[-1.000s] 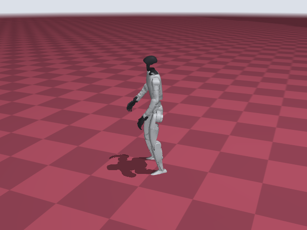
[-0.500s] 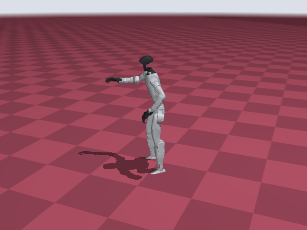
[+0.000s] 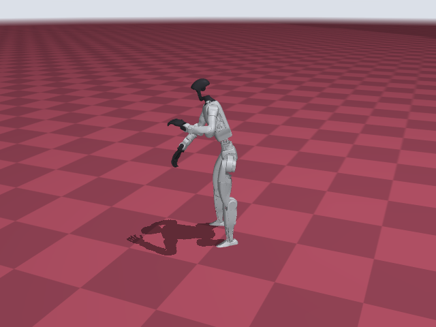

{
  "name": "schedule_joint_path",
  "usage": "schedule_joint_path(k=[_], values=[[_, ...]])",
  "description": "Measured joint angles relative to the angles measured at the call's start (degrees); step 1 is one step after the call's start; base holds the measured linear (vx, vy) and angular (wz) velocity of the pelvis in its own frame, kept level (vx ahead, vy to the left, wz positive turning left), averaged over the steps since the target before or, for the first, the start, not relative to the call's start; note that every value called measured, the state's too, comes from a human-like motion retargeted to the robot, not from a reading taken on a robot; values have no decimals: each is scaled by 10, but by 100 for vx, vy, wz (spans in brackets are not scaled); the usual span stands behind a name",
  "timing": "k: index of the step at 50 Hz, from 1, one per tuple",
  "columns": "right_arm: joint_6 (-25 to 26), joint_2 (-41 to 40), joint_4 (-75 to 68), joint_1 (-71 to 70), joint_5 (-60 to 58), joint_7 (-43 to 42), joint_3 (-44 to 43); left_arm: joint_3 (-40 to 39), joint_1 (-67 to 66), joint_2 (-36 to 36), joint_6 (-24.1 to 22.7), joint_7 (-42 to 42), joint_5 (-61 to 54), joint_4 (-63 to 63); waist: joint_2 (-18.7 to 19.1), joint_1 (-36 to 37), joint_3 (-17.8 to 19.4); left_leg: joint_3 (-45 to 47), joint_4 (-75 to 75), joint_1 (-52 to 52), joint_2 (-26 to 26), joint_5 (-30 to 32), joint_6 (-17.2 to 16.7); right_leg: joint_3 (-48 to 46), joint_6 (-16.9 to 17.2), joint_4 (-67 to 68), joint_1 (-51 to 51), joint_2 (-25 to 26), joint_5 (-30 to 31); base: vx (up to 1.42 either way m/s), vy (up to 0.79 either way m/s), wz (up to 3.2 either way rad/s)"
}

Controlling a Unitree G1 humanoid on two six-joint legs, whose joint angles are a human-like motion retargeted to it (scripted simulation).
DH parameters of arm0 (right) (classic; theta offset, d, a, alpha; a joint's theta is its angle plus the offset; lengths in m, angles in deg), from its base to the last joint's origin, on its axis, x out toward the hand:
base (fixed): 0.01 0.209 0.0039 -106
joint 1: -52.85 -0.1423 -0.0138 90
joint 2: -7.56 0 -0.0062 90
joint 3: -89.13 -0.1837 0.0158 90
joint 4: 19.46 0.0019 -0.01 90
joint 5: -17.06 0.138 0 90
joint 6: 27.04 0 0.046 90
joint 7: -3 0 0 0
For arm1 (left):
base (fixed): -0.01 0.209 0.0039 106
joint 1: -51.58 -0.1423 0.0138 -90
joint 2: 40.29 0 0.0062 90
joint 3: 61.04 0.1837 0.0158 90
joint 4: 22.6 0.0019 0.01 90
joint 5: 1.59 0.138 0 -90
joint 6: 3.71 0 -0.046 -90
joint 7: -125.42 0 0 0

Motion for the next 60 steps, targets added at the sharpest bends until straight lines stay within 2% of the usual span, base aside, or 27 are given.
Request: schedule_joint_path(k=[5, 10, 17, 24, 37, 45, 50, 53, 56, 60], values=[[14, -13, 12, 68, -8, 83, 35, 14, 151, -12, 16, -17, -31, -10, -1, -15, 3, -2, 16, -8, 3, -1, -1, 0, -8, -30, 13, 1, 1, 2, -6, -7], [12, 10, 60, 148, -8, 132, 39, 21, 258, -35, 25, -28, -73, 8, -18, -36, 4, 3, 34, -11, 8, -7, -3, 3, -13, -58, 26, 5, 1, 3, -5, -17], [4, 68, 145, 273, -8, 160, 4, 38, 359, -47, 31, -43, -132, 54, -49, -77, 1, 22, 56, -3, 15, -19, -5, 14, -13, -79, 42, 11, -1, 2, -3, -27], [7, 113, 196, 396, -4, 173, -60, 55, 447, -15, 21, -43, -197, 77, -71, -122, -10, 44, 65, 16, 20, -27, -7, 32, -7, -88, 55, 19, -3, 2, -2, -32], [4, 116, 144, 533, 29, 132, -167, 72, 658, 105, -4, 82, -203, 78, -78, -178, -38, 85, 75, 48, 29, -44, -13, 70, 0, -102, 71, 35, -5, 2, -2, -32], [-5, 86, 93, 547, 51, 90, -190, 86, 742, 136, -10, 166, -194, 124, -84, -185, -38, 100, 97, 58, 36, -61, -14, 86, 0, -101, 78, 43, -14, 2, -1, -26], [-15, 61, 105, 538, 63, 64, -189, 87, 717, 137, -29, 184, -215, 145, -95, -187, -27, 106, 117, 60, 42, -71, -10, 90, 0, -97, 81, 46, -20, 1, 0, -16], [-24, 44, 144, 522, 72, 45, -184, 82, 645, 128, -48, 171, -243, 150, -105, -186, -19, 109, 128, 61, 44, -77, -6, 89, 0, -95, 84, 48, -24, 0, 0, 0], [-36, 30, 204, 504, 85, 26, -184, 71, 522, 112, -68, 136, -286, 154, -116, -182, -10, 112, 139, 64, 46, -82, -1, 88, 0, -91, 86, 48, -28, 0, 1, -12], [-52, 31, 314, 488, 103, 4, -191, 23, 268, 66, -80, 40, -357, 165, -118, -174, -5, 115, 144, 76, 43, -93, 6, 89, 0, -81, 91, 48, -41, 2, 3, -21]])
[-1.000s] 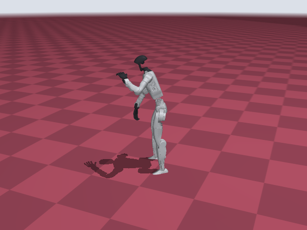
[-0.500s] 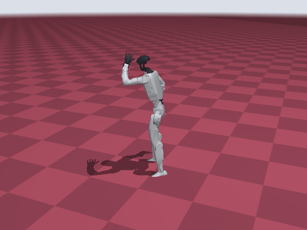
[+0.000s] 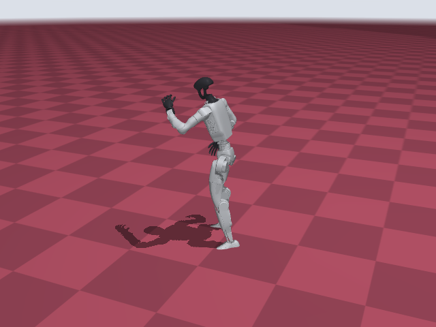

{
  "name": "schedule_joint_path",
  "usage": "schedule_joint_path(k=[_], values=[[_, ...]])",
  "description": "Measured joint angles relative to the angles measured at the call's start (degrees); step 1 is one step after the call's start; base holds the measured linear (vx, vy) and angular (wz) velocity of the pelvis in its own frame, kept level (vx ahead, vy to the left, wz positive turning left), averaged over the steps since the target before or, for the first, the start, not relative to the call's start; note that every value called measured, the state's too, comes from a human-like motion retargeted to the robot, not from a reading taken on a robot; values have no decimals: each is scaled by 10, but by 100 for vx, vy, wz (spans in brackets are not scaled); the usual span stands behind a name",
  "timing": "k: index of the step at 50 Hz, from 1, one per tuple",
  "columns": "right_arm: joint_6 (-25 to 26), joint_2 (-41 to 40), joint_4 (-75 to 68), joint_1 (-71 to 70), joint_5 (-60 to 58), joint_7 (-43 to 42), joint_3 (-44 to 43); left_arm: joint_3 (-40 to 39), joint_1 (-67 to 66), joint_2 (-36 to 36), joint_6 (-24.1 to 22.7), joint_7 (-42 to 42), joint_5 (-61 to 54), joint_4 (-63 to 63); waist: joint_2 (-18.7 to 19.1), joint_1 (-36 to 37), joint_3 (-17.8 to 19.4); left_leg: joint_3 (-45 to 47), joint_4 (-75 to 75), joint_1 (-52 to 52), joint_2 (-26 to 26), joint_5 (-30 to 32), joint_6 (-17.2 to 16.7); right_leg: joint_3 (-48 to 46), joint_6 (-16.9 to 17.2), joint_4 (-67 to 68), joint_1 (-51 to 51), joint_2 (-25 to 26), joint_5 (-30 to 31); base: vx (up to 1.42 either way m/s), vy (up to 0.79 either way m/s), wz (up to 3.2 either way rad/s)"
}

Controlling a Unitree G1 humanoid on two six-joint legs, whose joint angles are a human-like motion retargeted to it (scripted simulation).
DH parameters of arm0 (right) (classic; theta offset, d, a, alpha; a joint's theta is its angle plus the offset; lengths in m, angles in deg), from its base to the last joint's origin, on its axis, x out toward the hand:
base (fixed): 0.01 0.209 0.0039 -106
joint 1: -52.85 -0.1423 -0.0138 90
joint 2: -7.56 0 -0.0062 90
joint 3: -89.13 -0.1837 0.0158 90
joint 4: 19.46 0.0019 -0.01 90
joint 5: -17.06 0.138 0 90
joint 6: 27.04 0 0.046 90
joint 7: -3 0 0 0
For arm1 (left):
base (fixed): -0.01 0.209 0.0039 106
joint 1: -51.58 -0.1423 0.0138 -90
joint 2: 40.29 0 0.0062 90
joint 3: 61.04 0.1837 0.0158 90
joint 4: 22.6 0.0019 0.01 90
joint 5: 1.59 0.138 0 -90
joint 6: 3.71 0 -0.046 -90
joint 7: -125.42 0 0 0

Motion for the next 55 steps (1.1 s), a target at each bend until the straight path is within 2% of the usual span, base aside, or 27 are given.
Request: schedule_joint_path(k=[7, 10, 13, 20, 30, 40, 55], values=[[-37, 21, 194, -68, -22, -14, -2, -37, -343, -151, 50, -115, -16, 115, -6, 14, 3, 19, 12, 15, 1, -15, 10, 15, 0, 24, -4, 5, -15, -1, 3, -29], [-44, 46, 284, -107, -56, -22, -2, -58, -432, -209, 66, -126, 12, 147, -9, 25, 1, 24, 20, 20, 3, -22, 12, 17, 0, 35, -4, 6, -22, 0, 1, -6], [-47, 82, 373, -158, -102, -34, -6, -74, -485, -233, 74, -128, 46, 152, -15, 42, -1, 22, 33, 21, 6, -27, 15, 13, 0, 44, -2, 7, -28, 0, 0, 0], [-27, 186, 511, -306, -222, -68, -43, -100, -543, -206, 80, -143, 129, 96, -36, 90, -10, 10, 70, 16, 17, -39, 20, -6, 0, 51, 11, 6, -31, 0, 0, 0], [21, 291, 507, -435, -333, -110, -74, -126, -557, -141, 72, -171, 169, -5, -62, 141, -6, -5, 81, 12, 27, -45, 24, -38, 0, 23, 31, 10, -12, 0, 0, 0], [39, 278, 410, -457, -355, -141, -51, -119, -543, -121, 72, -185, 158, -43, -69, 162, 21, -8, 79, 4, 28, -46, 30, -53, 0, 1, 34, 13, 5, 0, 0, 0], [48, 236, 335, -470, -385, -241, -58, -108, -555, -116, 63, -182, 123, -51, -59, 180, 50, -3, 50, -12, 17, -26, 35, -62, 0, -31, 15, 16, 30, 0, 0, 0]])
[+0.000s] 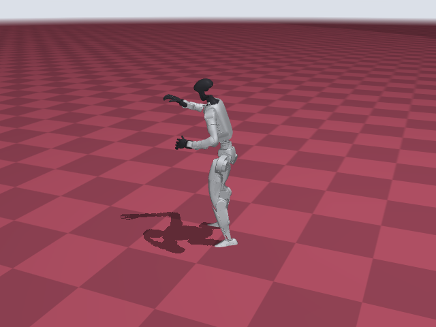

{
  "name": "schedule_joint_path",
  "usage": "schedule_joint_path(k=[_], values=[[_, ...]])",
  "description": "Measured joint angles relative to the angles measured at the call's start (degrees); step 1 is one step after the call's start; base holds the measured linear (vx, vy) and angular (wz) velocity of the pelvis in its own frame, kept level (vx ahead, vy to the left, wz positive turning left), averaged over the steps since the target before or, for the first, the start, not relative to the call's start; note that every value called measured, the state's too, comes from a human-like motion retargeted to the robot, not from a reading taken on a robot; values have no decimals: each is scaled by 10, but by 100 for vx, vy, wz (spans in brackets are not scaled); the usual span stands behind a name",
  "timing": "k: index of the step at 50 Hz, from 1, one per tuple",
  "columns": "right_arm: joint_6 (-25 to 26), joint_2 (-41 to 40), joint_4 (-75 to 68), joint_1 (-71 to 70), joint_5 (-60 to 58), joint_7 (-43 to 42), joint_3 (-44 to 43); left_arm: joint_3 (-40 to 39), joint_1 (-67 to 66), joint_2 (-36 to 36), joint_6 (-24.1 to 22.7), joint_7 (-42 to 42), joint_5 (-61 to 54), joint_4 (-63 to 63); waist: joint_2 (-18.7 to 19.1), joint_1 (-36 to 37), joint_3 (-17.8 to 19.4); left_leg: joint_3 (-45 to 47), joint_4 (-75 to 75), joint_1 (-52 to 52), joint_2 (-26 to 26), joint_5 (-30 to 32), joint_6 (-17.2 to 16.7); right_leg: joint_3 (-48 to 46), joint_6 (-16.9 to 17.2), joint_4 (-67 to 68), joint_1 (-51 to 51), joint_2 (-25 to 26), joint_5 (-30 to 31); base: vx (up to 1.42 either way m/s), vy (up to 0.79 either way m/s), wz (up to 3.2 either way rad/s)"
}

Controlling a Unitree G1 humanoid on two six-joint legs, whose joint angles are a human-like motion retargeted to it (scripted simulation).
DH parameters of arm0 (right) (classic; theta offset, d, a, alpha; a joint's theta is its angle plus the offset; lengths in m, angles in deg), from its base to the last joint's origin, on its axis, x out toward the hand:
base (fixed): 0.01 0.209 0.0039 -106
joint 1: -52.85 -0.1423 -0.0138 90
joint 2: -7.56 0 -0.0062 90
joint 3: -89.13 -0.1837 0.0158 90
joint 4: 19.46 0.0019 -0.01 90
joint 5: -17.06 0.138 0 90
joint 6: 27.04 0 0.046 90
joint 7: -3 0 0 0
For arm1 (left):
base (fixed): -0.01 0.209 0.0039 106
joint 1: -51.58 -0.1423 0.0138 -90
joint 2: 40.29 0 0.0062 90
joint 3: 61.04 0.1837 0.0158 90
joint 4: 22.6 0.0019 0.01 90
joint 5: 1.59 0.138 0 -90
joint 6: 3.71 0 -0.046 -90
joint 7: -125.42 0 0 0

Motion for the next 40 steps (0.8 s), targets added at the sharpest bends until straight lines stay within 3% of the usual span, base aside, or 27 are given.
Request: schedule_joint_path(k=[17, 29, 35, 40], values=[[-12, -93, -198, -22, -5, 57, 133, 23, 31, -38, 15, 73, 41, 45, 8, 17, 22, 3, 11, -10, -3, 4, 13, 1, 0, 1, -14, 0, 0, 0, 0, 0], [-44, -202, -58, -65, 81, 103, 167, -7, 86, -53, 9, 88, 50, 10, 11, 14, -3, 15, 33, -1, 13, -6, 12, 6, 0, -7, -3, 17, 2, 0, 0, 0], [-27, -269, -35, -171, 48, 161, 237, -10, 134, -49, 12, 109, 94, -37, 1, 38, -21, 19, 46, 0, 20, -9, 13, 16, 0, -19, 3, 23, 6, 0, -2, -13], [-2, -327, -98, -258, 19, 234, 302, -4, 170, -50, 25, 120, 126, -44, -12, 62, -23, 18, 57, -3, 22, -10, 16, 23, 0, -29, 5, 25, 10, 0, -1, -11]])
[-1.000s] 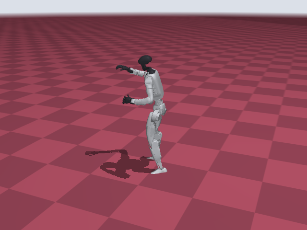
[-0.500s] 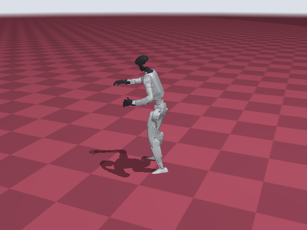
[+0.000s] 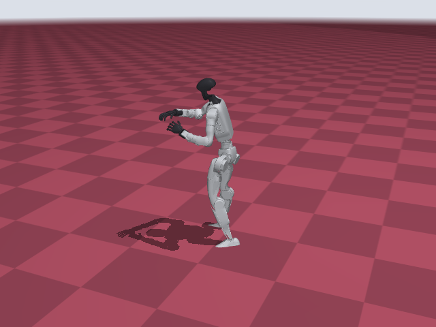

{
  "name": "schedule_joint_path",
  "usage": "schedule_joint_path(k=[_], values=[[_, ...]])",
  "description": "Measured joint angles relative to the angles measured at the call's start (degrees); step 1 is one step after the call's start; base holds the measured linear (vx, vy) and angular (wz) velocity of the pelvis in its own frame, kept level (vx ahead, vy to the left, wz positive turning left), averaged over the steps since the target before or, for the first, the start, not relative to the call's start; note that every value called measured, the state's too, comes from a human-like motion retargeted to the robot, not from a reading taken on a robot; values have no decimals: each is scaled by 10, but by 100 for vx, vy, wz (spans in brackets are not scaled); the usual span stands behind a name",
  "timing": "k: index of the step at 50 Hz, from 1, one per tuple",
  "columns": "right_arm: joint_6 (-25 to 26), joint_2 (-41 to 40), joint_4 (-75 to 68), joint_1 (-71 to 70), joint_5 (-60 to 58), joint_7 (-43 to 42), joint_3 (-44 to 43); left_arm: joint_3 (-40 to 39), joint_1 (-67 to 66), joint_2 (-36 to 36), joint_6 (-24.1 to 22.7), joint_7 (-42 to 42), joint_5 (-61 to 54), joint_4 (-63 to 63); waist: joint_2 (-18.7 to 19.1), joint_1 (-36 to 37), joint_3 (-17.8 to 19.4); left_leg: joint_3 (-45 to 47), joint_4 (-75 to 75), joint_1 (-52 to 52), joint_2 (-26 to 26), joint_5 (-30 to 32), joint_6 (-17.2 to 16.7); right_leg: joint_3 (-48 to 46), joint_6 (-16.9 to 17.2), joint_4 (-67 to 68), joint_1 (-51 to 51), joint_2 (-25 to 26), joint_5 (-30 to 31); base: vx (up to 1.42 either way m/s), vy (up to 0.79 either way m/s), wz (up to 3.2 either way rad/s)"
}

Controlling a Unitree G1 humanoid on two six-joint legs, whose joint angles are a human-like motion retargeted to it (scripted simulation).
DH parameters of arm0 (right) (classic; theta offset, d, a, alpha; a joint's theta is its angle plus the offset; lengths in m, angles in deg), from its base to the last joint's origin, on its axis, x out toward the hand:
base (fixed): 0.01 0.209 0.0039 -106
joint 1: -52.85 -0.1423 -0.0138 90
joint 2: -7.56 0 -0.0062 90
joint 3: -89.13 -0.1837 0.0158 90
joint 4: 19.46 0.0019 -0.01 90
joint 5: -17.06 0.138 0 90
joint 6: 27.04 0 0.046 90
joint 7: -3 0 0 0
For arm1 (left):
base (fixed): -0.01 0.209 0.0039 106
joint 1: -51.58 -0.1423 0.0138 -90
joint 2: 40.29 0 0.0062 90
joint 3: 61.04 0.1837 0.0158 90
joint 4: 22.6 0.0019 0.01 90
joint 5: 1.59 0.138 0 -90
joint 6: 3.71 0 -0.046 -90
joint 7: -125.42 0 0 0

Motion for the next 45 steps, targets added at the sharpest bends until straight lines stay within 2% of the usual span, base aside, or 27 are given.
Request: schedule_joint_path(k=[5, 9, 18, 25, 30, 36, 45], values=[[11, -20, -55, -35, 3, 58, 28, -2, 19, -4, 16, -2, 12, 12, -11, 6, 6, -3, 6, -2, 1, -1, 2, 3, 0, -8, 3, 1, 4, 0, 0, 0], [12, 17, -57, -11, 34, 70, 7, -19, 5, -1, 34, -12, 12, 38, -15, -2, 16, -6, 9, -4, 2, -3, 1, 2, 0, -8, 3, 3, 5, 0, 0, 0], [9, 168, 80, 173, 140, -10, -186, -59, -85, 5, 51, -62, -7, 89, -18, -37, 29, -12, -5, 4, -6, -11, -2, -12, 0, -7, 8, 4, 4, 1, 1, 3], [19, 199, 101, 268, 176, -51, -282, -45, -131, 15, 51, -107, -27, 89, -12, -36, 26, -3, -13, 5, -1, -8, -6, -16, 0, -9, 2, 14, 9, 0, 0, 0], [39, 199, 15, 275, 194, -36, -275, -15, -135, 25, 55, -121, -49, 79, -10, -16, 22, 2, -19, 3, -3, -3, -2, -20, 0, -9, -6, 17, 14, 0, 0, 0], [58, 172, -166, 216, 222, 1, -215, 33, -117, 23, 63, -118, -72, 71, -3, 10, 20, 8, -25, -3, -6, 4, 3, -25, 0, -10, -16, 17, 19, 0, 0, 0], [49, 95, -353, 128, 273, 9, -168, 66, -89, -4, 69, -90, -89, 72, 18, 22, 25, 10, -31, -11, -10, 11, 5, -33, 0, -10, -28, 17, 23, 0, 0, 0]])
